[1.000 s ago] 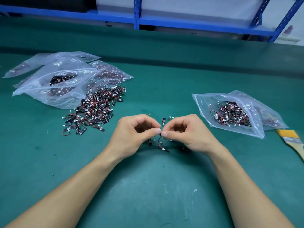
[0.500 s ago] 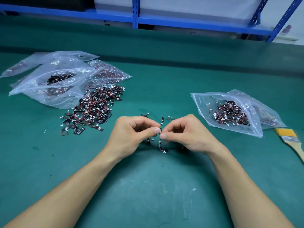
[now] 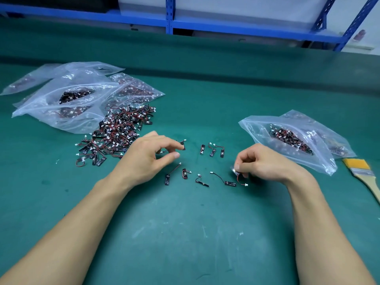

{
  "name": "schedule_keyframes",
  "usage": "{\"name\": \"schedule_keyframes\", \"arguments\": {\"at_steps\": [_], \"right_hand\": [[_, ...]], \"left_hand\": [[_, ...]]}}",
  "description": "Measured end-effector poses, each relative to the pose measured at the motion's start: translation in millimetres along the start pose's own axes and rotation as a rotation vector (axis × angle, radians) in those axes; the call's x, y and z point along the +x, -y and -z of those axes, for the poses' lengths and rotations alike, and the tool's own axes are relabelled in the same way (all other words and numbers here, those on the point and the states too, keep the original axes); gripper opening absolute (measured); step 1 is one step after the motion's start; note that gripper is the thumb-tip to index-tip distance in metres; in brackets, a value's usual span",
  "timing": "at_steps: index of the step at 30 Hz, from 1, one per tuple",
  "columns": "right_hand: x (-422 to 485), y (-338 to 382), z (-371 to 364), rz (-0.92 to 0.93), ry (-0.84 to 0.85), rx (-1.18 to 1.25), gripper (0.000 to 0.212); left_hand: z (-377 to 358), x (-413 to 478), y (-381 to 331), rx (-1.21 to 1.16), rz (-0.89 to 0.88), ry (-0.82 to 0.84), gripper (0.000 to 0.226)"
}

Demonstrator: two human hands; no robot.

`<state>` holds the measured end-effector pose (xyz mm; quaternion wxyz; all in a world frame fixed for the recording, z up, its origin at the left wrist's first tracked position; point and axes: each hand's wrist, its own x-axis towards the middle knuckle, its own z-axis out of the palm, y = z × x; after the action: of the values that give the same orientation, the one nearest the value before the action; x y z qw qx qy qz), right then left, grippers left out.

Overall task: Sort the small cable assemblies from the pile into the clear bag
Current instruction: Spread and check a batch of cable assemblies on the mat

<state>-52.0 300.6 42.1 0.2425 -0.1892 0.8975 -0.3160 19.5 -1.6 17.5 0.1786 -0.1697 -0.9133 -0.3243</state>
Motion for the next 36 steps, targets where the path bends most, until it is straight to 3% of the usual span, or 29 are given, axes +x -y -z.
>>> {"name": "schedule_keyframes", "arguments": {"at_steps": [9,13,19,36], "right_hand": [[2.4,-4.6,-1.0,-0.022,-0.076,-0.054,0.02],[1.3,-5.3,0.2,0.044,-0.053,0.026,0.025],[3.5,-3.9,-4.3,0.105,0.001,-0.079,0.032],[3.6,-3.8,-5.8,0.151,-0.094,-0.057,0.022]], "left_hand": [[5.6,0.5,11.9,0.029,0.003,0.091,0.016],[11.4,1.3,15.5,-0.02,0.027,0.136,0.036],[12.9,0.1,19.5,0.008,0.069,0.272,0.054],[9.5,1.2,24.7,-0.006,0.032,0.154,0.031]]}}
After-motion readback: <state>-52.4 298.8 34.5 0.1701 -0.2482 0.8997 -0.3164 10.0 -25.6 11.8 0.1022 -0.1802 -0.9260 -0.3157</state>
